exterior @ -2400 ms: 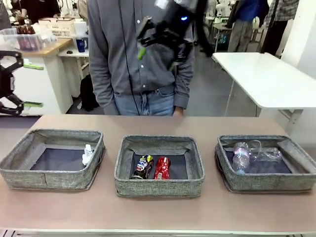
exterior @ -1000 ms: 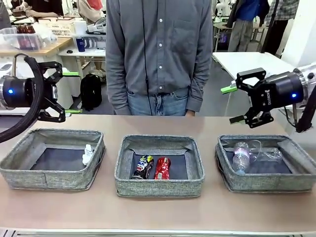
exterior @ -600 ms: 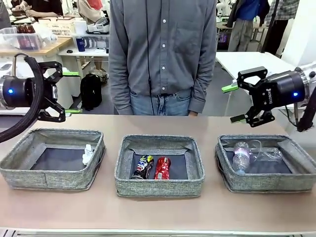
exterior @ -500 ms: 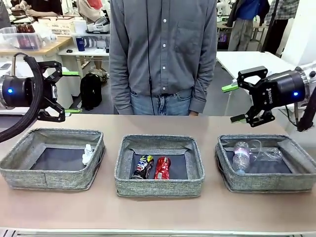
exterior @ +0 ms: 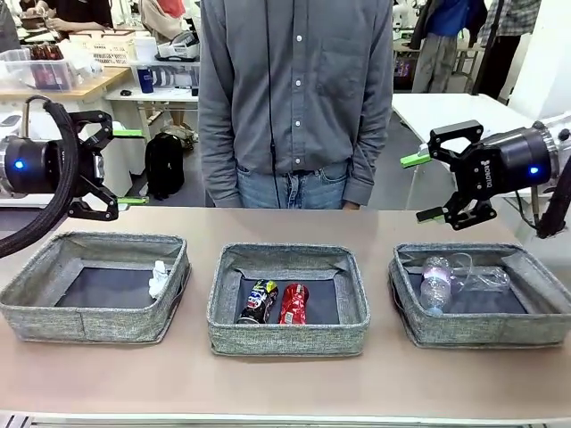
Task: Sort the waste into the appropriate baskets.
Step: Place the picked waste into the Fabric basket indicated by the person.
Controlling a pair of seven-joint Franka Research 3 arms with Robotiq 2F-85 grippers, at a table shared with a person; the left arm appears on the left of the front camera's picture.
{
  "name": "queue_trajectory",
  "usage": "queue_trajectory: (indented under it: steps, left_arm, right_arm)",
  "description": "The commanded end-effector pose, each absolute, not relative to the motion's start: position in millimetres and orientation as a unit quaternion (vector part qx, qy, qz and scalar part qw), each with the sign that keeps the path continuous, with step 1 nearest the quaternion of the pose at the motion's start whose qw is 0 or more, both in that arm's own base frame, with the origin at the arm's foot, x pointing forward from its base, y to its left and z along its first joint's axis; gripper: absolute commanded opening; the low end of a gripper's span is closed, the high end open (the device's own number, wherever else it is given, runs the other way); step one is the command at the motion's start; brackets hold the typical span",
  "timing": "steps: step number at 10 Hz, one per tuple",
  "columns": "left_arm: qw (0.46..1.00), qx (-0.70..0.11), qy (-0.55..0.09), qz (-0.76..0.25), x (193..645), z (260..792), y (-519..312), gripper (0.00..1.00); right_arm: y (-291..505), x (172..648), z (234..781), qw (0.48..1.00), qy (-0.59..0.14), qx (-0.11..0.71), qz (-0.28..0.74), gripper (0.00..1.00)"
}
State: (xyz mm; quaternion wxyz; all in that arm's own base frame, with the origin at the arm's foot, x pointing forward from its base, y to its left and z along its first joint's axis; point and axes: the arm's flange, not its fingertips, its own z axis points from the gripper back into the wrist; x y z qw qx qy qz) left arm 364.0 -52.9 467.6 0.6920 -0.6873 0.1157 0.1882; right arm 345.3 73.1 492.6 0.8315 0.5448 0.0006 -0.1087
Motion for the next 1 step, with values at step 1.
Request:
queue_trajectory:
  steps: [1]
  left_arm:
    - [0.695,-0.687,0.108,0.185,363.0,468.7,-54.5,1.00]
  right_arm:
    - [74.1,345.4,495.6,0.828,0.006,0.550,-0.115,1.00]
